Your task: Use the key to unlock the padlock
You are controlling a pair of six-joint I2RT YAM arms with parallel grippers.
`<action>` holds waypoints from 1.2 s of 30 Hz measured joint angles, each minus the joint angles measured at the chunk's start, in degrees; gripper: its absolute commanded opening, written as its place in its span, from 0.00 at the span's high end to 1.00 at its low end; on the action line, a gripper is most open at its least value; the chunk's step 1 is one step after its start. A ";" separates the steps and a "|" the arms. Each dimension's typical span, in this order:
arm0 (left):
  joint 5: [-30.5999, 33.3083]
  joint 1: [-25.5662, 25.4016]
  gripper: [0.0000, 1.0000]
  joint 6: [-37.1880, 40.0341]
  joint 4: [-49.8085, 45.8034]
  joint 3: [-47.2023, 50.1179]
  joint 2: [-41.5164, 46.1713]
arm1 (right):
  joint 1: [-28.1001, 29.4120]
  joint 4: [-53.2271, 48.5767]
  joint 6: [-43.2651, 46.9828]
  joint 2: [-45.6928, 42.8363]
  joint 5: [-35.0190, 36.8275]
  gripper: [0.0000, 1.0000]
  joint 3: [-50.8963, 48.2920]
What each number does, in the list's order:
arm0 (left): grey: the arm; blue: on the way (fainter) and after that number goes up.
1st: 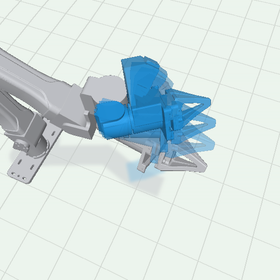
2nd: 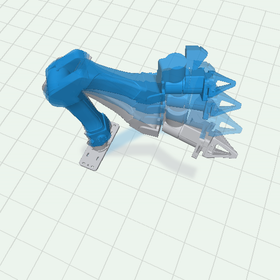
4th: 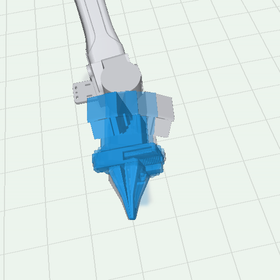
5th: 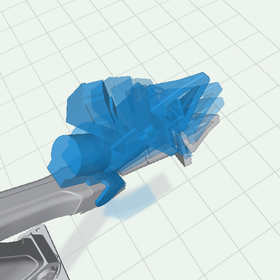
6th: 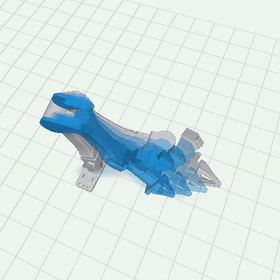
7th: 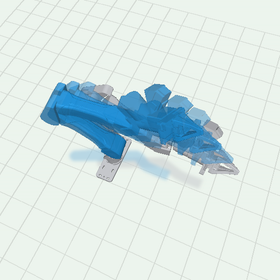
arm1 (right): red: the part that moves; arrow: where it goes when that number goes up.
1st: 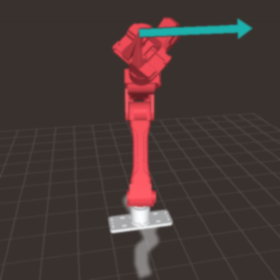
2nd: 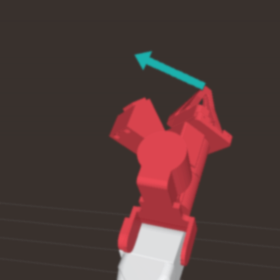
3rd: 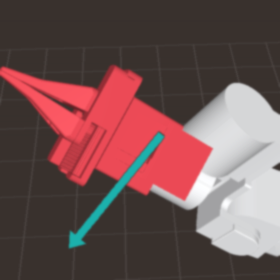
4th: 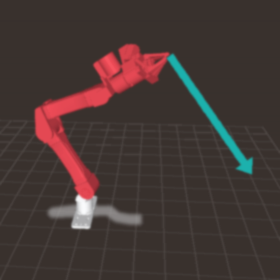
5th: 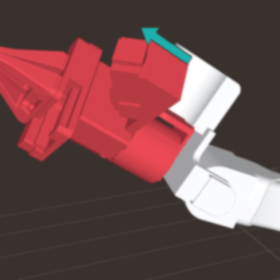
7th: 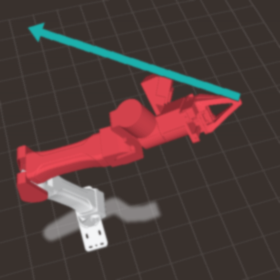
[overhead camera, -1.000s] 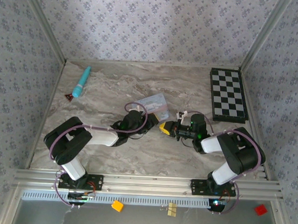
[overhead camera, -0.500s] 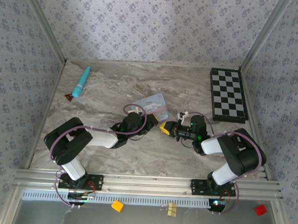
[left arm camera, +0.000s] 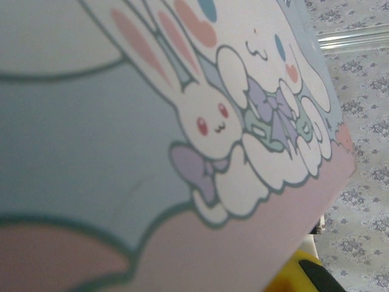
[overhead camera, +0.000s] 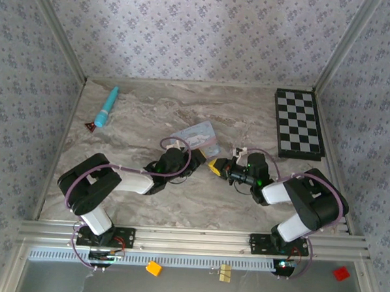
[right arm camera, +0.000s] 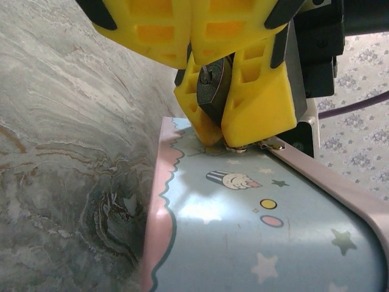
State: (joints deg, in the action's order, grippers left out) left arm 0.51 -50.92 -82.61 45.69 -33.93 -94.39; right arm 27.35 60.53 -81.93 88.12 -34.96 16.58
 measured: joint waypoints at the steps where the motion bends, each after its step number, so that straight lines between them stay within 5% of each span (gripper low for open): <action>1: 0.17 0.00 1.00 0.00 0.26 0.09 0.00 | 0.20 0.11 -0.15 0.00 0.46 1.00 0.00; 27: 2.32 -1.09 1.00 -4.79 8.70 7.08 0.00 | 8.94 -1.11 -1.07 -2.93 13.18 1.00 -2.45; 36: 4.00 -1.22 1.00 -6.27 9.62 7.65 -0.02 | 10.93 7.02 -3.41 2.03 16.57 1.00 -3.26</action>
State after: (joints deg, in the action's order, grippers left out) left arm 4.51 -52.14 -88.88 55.31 -26.28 -94.41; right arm 38.28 67.55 -85.34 90.15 -18.39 13.32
